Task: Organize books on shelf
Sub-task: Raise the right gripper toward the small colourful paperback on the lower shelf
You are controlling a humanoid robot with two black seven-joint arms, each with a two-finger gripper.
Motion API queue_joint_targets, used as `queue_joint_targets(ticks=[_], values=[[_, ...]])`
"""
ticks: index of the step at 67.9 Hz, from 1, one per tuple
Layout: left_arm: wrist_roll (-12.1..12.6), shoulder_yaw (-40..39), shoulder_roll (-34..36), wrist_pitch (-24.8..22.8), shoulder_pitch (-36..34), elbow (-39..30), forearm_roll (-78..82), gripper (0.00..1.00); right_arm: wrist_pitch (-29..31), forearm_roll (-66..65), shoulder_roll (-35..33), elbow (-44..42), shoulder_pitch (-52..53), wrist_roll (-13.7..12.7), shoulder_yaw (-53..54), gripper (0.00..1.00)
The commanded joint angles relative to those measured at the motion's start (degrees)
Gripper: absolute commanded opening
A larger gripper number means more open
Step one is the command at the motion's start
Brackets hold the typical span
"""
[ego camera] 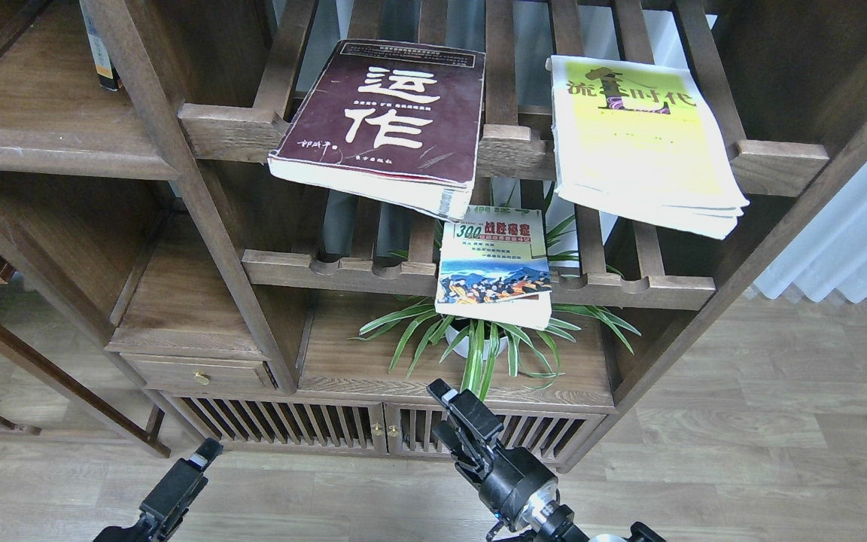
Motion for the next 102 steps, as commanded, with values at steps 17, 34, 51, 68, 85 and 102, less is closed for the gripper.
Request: queue_joint_targets(ticks=[17,34,51,68,85,102], values=[[-0.14,-0.82,-0.64,-0.01,-0.61,0.05,1.20,1.00,1.50,-0.09,0.00,-0.18,0.15,-0.01,0.00,1.00],[-0.85,-0.29,-1.70,-0.01,-0.61,-0.04,1.11,1.00,11.96,-0.17,0.00,-5.36,1.56,-0.54,-0.44,1.00],[-0.85,-0.73,-2.84,-0.01,-0.61,-0.48,1.03,1.00,14.95,-0.09,0.00,-6.94,3.66,-0.63,-6.41,1.00],[-0.23,-0.82,-4.25,-0.01,-0.61,-0.83,1.03,1.00,16.15,-0.35,0.00,-13.53,7.09,-0.63,-8.09,1.00],[-0.41,-0.73,-4.25,-0.01,-0.70,-0.39,0.50,1.00,16.15,-0.53,-0.53,-14.85,8.85,-0.89,-8.26,1.00],[0.38,-1.00,-3.63,-0.01,-2.19,1.01,0.50,1.00,16.15,-3.07,-0.44,-14.94,11.14,-1.07,-8.96,1.00]])
